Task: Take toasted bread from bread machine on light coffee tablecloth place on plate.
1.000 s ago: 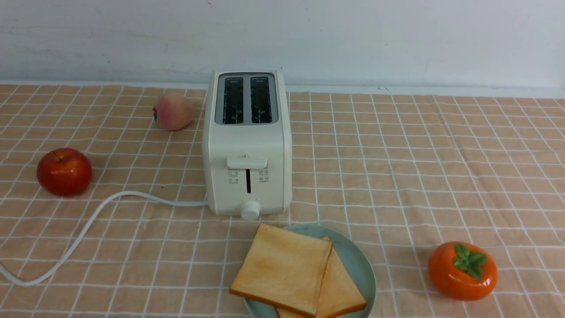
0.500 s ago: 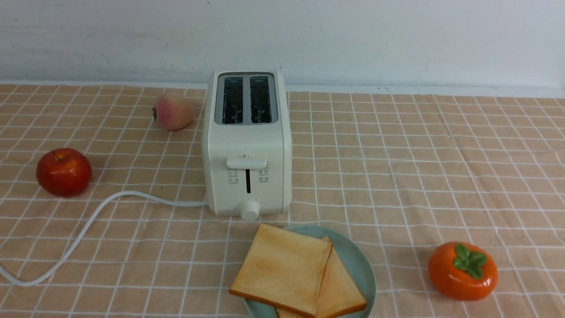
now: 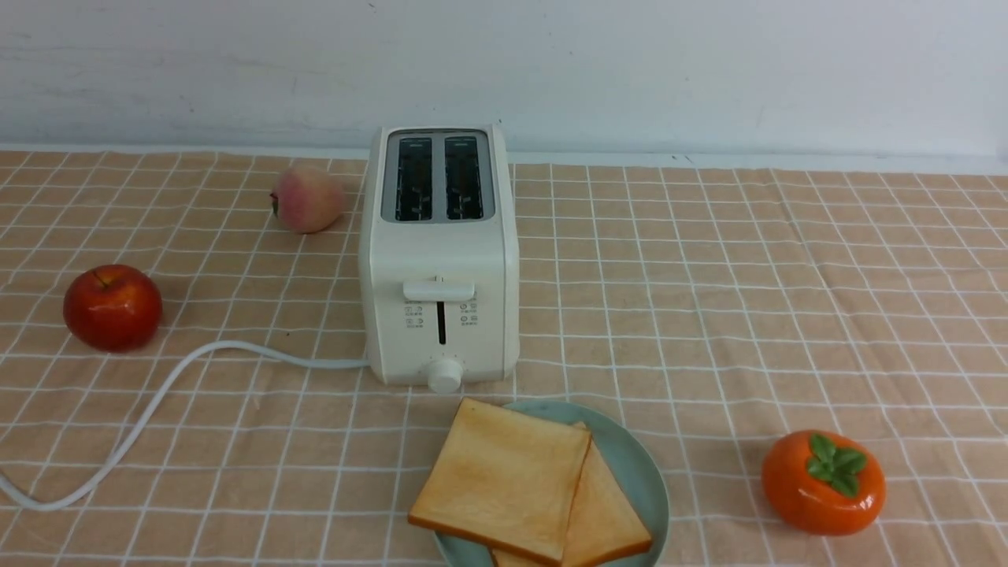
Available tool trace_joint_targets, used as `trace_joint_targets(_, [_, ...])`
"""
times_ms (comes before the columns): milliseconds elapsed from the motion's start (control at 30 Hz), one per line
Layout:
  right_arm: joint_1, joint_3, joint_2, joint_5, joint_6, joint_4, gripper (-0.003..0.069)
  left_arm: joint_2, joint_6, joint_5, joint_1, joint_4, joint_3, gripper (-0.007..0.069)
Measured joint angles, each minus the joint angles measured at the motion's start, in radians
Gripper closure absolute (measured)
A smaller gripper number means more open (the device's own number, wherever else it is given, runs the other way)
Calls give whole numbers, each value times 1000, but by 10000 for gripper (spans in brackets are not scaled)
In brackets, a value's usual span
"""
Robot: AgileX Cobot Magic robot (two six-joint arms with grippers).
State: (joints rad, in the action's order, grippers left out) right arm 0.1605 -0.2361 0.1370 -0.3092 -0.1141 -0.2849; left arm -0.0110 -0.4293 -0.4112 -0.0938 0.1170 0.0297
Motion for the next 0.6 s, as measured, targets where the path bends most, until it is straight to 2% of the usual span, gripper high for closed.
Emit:
trace_joint_targets(100, [-1, 0, -18, 0, -3, 37, 564, 0, 0, 0, 0, 0, 0, 575])
trace_joint_targets(200, [-15, 9, -57, -19, -7, 185, 564, 0, 0, 0, 0, 0, 0, 571])
trace_joint_targets(267, [-28, 29, -73, -26, 3, 241, 563, 0, 0, 0, 0, 0, 0, 570])
trace_joint_targets(367, [-68, 100, -101, -34, 84, 322, 563, 0, 0, 0, 0, 0, 0, 568])
trace_joint_targets(400, [-91, 153, -116, -34, 147, 340, 563, 0, 0, 0, 0, 0, 0, 568])
trace_joint_targets(533, [-140, 248, -146, -86, 286, 361, 562, 0, 0, 0, 0, 0, 0, 568])
trace_joint_targets(600, [-148, 248, -147, -84, 308, 368, 561, 0, 0, -1, 0, 0, 0, 568])
